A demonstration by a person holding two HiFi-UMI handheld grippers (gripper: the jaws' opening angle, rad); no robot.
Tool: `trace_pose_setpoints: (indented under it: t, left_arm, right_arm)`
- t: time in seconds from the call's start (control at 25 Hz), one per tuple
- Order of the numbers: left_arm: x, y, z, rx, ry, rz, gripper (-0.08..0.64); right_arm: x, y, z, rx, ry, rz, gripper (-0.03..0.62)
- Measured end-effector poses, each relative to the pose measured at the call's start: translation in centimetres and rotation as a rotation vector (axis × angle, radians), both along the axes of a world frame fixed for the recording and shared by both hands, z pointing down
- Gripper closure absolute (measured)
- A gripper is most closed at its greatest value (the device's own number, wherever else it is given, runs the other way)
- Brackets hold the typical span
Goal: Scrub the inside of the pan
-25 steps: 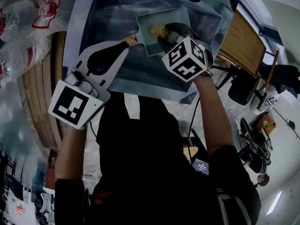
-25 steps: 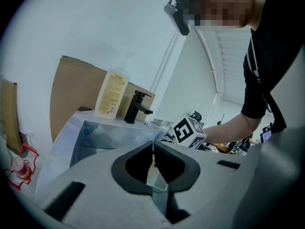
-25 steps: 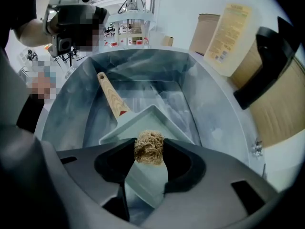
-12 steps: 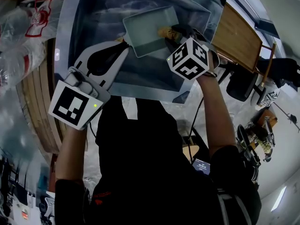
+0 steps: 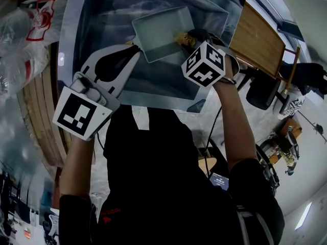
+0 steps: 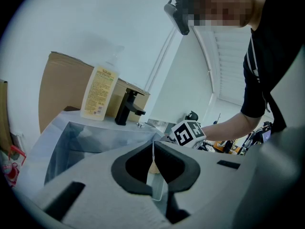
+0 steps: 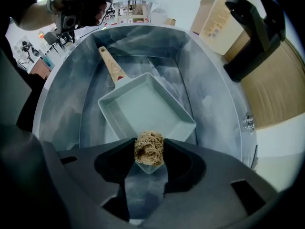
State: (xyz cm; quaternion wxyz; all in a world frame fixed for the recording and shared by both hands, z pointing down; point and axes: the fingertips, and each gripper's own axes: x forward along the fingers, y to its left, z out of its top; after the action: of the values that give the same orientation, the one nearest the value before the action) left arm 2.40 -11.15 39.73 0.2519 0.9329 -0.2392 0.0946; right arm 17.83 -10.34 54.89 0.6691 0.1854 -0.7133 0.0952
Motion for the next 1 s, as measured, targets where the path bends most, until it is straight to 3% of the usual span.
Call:
trace_pose_setpoints:
  t: [0.48,1.0]
  left_arm:
    - [-0.5,0.1,0.1,-0.001,-0.006,0.000,0.534]
    - [-3.6,0.9,-0.2,0.003,-0.009,-0.037,0.534]
  right_arm:
    - [-1.0,0.4,0.4,-0.020,-0.028,0.014,0.411]
    - [-7.2,2.1,0.4,-0.037,-0.101,-0.051,0.411]
